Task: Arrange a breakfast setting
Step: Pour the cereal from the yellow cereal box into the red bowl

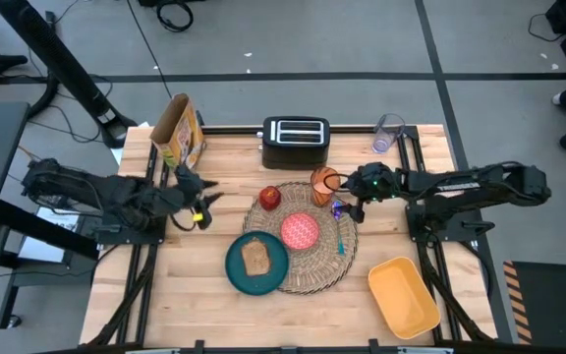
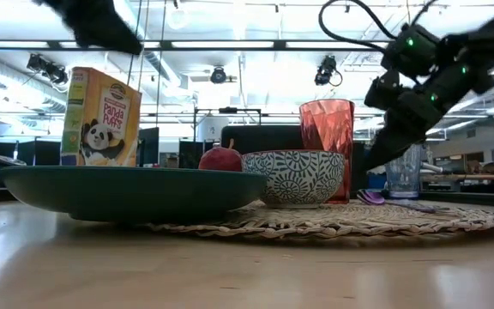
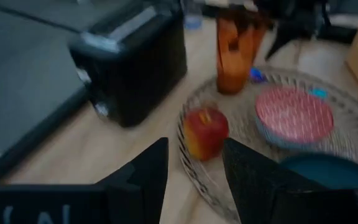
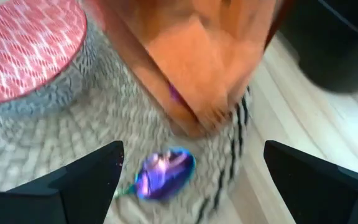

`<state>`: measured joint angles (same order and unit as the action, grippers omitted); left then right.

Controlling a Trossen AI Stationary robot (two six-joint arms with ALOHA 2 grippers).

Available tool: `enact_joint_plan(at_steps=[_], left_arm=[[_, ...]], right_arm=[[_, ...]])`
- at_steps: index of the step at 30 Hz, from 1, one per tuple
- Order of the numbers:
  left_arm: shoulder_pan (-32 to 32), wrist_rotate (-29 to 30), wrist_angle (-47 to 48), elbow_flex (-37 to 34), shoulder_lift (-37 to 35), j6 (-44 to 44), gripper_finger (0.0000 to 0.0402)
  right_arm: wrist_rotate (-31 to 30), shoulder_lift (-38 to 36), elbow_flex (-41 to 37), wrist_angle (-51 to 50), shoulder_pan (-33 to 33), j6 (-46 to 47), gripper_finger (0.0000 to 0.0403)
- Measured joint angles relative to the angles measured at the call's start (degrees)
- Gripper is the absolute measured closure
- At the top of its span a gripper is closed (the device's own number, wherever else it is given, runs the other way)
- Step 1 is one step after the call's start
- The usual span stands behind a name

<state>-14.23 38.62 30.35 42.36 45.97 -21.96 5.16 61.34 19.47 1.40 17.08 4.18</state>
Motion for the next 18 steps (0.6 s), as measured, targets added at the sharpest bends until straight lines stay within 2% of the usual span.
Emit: enact_joint_plan(at_steps=[5, 11, 15, 18], left_arm=[[6.1, 0.5, 4.6, 10.5, 1.3, 5.4, 0.0242], [14.1, 5.1, 14.1, 23.0, 1.9, 12.0, 0.0236], [19.2, 6.9, 19.9, 29.5, 1.9, 13.6, 0.02], [22.8, 8.9, 28.5, 31.9, 1.8, 9.7, 0.0155]], right_arm=[[-4.0, -4.8, 6.2, -17.6, -1.5, 0.1, 0.0015], [-6.8, -9.5, 11.9, -28.7, -3.6, 1.7, 0.0025], [-7.1, -12.1, 13.6, -30.3, -4.5, 1.9, 0.0025], [-7.1, -13.7, 14.0, -30.7, -4.9, 1.8, 0.0025]])
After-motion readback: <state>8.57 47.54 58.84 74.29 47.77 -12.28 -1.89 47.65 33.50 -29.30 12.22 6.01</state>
